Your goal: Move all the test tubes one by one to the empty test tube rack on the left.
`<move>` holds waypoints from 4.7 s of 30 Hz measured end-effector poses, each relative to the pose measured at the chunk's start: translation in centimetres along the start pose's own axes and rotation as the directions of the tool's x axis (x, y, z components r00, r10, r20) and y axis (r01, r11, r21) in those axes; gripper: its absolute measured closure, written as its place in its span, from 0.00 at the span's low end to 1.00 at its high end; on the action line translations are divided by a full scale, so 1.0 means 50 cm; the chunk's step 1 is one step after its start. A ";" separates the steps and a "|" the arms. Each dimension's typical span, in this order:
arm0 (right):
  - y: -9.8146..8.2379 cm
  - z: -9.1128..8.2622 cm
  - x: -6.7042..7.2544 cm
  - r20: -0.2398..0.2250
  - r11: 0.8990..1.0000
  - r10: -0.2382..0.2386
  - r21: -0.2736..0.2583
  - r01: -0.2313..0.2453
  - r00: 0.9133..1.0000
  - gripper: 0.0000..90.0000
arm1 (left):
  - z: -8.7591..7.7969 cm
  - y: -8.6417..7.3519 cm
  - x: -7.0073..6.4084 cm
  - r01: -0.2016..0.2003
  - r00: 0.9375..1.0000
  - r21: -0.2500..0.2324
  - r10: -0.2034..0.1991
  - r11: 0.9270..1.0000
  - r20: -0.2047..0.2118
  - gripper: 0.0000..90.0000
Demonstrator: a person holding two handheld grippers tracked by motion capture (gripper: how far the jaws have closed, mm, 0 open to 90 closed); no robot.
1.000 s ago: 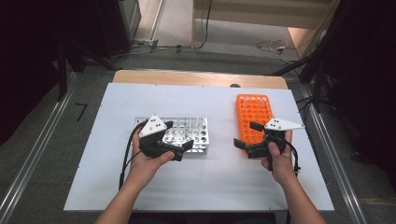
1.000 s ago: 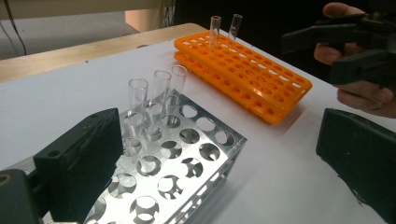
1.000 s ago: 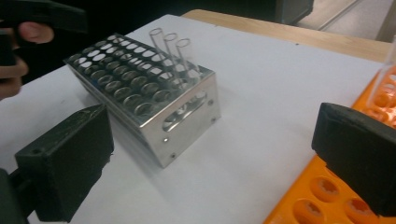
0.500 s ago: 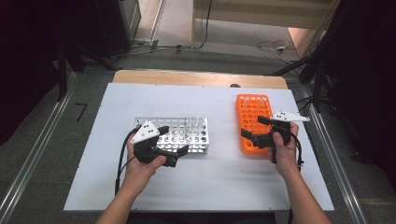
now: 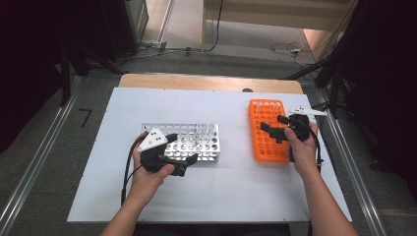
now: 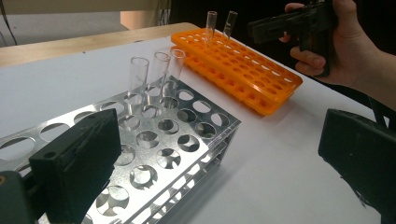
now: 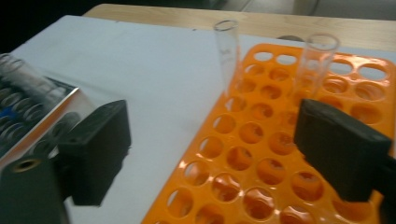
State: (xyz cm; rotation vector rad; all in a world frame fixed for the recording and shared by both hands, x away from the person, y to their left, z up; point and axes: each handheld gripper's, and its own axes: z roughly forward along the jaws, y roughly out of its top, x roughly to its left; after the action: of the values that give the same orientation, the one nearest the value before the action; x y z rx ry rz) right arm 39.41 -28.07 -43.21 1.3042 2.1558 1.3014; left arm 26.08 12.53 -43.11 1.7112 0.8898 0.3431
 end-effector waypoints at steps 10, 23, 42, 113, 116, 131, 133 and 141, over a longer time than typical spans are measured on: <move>0.003 0.037 -0.025 0.145 0.998 0.021 0.055 -0.030 0.989 0.34 | 0.002 -0.001 0.003 0.002 1.000 0.006 -0.002 1.000 -0.001 0.00; 0.025 0.074 -0.052 0.218 0.994 0.036 0.096 -0.058 0.975 0.62 | 0.000 -0.001 0.003 0.003 1.000 0.010 -0.003 1.000 -0.001 0.00; 0.031 0.105 -0.055 0.235 0.993 -0.016 0.119 -0.013 0.972 0.80 | -0.001 0.000 0.003 0.000 1.000 0.008 0.000 1.000 -0.002 0.00; -0.028 -0.077 0.189 -0.162 0.983 -0.183 -0.019 0.182 0.970 0.81 | 0.014 0.005 -0.024 -0.044 0.999 0.020 0.043 0.999 0.025 0.00; -0.033 -0.073 0.207 -0.177 0.978 -0.208 -0.011 0.209 0.962 0.81 | 0.017 0.005 -0.029 -0.044 0.999 0.021 0.044 0.999 0.031 0.00; -0.050 -0.056 0.292 -0.304 0.958 -0.275 -0.004 0.288 0.912 0.81 | 0.021 0.014 -0.052 -0.047 0.995 0.005 0.047 0.999 0.090 0.01; -0.053 -0.053 0.303 -0.315 0.953 -0.287 -0.002 0.302 0.905 0.81 | 0.021 0.016 -0.056 -0.047 0.994 0.004 0.047 0.999 0.097 0.03; -0.065 -0.037 0.336 -0.351 0.942 -0.310 0.013 0.336 0.883 0.81 | 0.026 0.022 -0.074 -0.048 0.992 0.006 0.047 0.999 0.114 0.17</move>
State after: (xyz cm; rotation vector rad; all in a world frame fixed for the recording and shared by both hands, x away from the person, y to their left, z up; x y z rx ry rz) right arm 27.39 -15.86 -41.77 0.7255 2.5420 1.3987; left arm 24.85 8.92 -41.75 1.7439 0.7688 0.2705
